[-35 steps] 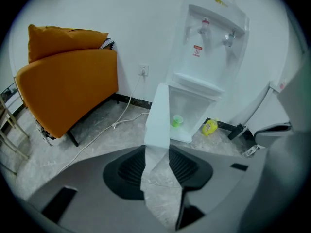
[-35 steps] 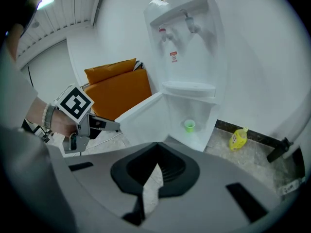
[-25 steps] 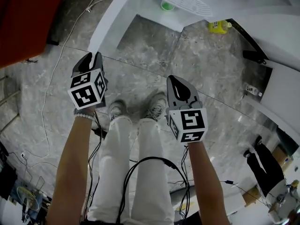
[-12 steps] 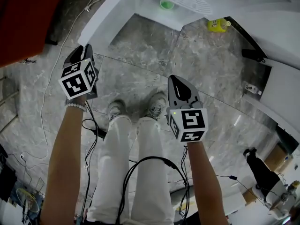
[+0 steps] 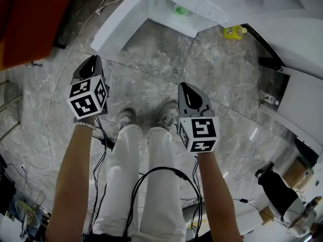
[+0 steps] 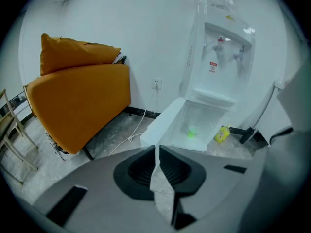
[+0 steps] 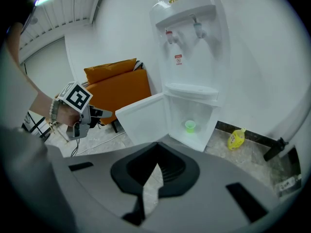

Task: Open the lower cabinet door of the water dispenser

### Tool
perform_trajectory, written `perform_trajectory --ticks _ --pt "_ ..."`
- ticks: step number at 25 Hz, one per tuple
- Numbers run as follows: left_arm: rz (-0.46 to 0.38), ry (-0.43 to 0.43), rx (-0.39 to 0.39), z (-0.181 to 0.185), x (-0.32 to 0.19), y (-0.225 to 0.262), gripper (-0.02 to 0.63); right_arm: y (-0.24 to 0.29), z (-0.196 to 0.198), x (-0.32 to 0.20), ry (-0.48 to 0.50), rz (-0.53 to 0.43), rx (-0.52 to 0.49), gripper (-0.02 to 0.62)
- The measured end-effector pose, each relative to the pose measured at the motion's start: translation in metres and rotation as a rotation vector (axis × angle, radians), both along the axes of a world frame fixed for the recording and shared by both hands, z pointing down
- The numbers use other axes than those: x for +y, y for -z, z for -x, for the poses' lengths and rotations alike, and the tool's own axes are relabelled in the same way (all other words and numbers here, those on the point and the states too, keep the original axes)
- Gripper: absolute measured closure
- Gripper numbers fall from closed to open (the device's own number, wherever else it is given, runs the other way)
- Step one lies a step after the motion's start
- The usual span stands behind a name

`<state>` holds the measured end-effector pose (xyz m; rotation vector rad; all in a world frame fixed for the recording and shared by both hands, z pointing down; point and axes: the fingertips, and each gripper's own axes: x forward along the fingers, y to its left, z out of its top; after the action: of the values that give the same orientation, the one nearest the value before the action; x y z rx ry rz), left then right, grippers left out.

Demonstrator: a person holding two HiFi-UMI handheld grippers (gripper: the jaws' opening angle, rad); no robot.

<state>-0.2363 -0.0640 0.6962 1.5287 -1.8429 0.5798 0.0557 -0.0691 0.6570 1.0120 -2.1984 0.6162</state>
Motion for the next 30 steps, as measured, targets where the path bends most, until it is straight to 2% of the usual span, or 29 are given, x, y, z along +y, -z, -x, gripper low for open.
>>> perform_trajectory --ticks 7,12,18,24,30 --pt "-0.038 -0.189 -0.010 -0.042 0.005 0.059 0.592 0.045 0.023 -0.005 0.026 -0.023 -0.016 0.592" --pt "-0.073 -0.246 0.023 -0.066 0.006 0.109 0.592 0.089 0.033 -0.009 0.012 -0.050 -0.046 0.592" --pt "-0.119 -0.321 0.053 -0.090 0.004 0.181 0.592 0.150 0.032 -0.013 -0.051 -0.069 -0.078 0.592" --pt "-0.149 -0.419 0.047 -0.102 0.011 0.244 0.592 0.210 0.030 -0.014 -0.077 -0.104 -0.099 0.592" --pt "-0.179 -0.459 0.063 -0.102 0.020 0.300 0.592 0.265 0.034 -0.017 -0.078 -0.160 -0.113 0.592"
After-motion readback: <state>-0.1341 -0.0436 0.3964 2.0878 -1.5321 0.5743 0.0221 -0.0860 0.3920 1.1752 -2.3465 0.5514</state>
